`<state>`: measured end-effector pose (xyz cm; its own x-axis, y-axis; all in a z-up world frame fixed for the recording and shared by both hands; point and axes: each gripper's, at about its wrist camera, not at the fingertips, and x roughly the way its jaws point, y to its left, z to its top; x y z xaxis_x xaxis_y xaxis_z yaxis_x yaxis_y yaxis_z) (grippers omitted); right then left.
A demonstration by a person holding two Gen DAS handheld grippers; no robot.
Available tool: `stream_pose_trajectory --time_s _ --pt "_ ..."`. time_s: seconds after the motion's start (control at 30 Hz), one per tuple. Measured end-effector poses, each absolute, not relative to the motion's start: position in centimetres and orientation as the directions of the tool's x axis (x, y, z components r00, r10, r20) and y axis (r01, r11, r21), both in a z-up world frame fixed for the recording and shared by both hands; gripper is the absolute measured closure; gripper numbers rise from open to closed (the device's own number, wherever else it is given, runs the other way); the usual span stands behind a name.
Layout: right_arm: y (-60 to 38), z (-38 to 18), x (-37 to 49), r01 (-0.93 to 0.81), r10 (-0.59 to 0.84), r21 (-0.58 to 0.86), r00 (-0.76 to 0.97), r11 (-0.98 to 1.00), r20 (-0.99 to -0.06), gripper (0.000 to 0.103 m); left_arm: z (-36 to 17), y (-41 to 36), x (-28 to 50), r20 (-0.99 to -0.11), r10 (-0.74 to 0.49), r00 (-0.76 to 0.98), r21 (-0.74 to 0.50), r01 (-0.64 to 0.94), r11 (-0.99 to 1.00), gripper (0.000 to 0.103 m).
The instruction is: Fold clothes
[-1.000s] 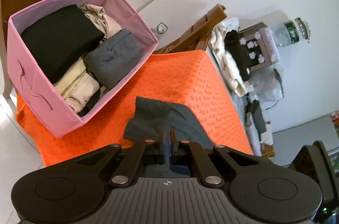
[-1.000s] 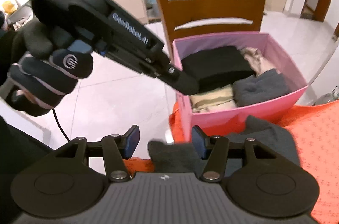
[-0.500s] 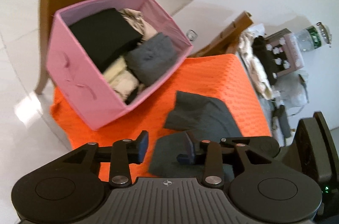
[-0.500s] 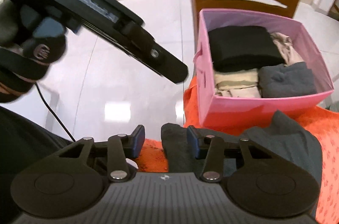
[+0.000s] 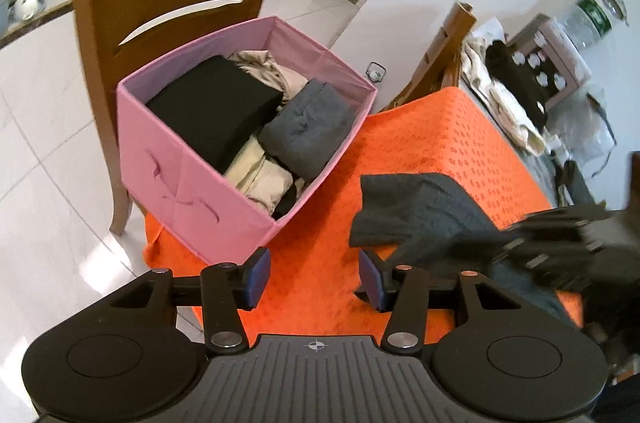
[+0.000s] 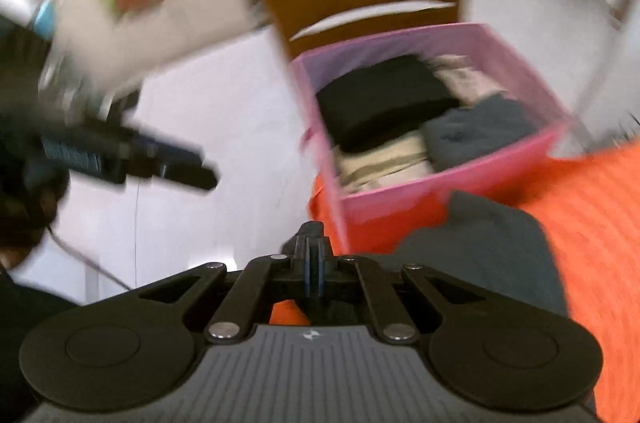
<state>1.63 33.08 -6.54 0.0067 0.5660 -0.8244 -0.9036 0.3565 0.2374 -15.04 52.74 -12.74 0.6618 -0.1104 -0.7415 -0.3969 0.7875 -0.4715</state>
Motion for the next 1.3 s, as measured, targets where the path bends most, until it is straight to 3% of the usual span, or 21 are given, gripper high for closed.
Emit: stream_pose_trajectory --time_s 0.3,0.6,0.83,1.3 --pt "14.9 -1.6 5.9 -0.512 0.637 0.412 0.417 0.754 -0.648 0.098 -12.8 50.7 -10.0 -0.747 -0.126 0.653 -0.437 -0.339 0.833 0.051" --pt "-3.5 0.6 3.8 -0.081 0.367 0.474 0.749 0.877 -0.551 0.099 -12.4 47.3 -5.4 -0.752 -0.12 0.648 -0.412 -0.319 0.854 0.05" --pt "-16.5 0.4 1.0 0.147 0.116 0.414 0.829 0.898 -0.547 0.099 -11.1 42.8 -3.5 -0.743 -0.147 0.653 -0.439 -0.31 0.844 0.05" --pt "-36.2 2.1 -3.3 0.366 -0.221 0.167 0.805 0.915 -0.551 0.1 -8.4 26.5 -1.1 -0.702 -0.263 0.662 -0.487 -0.175 0.856 0.048"
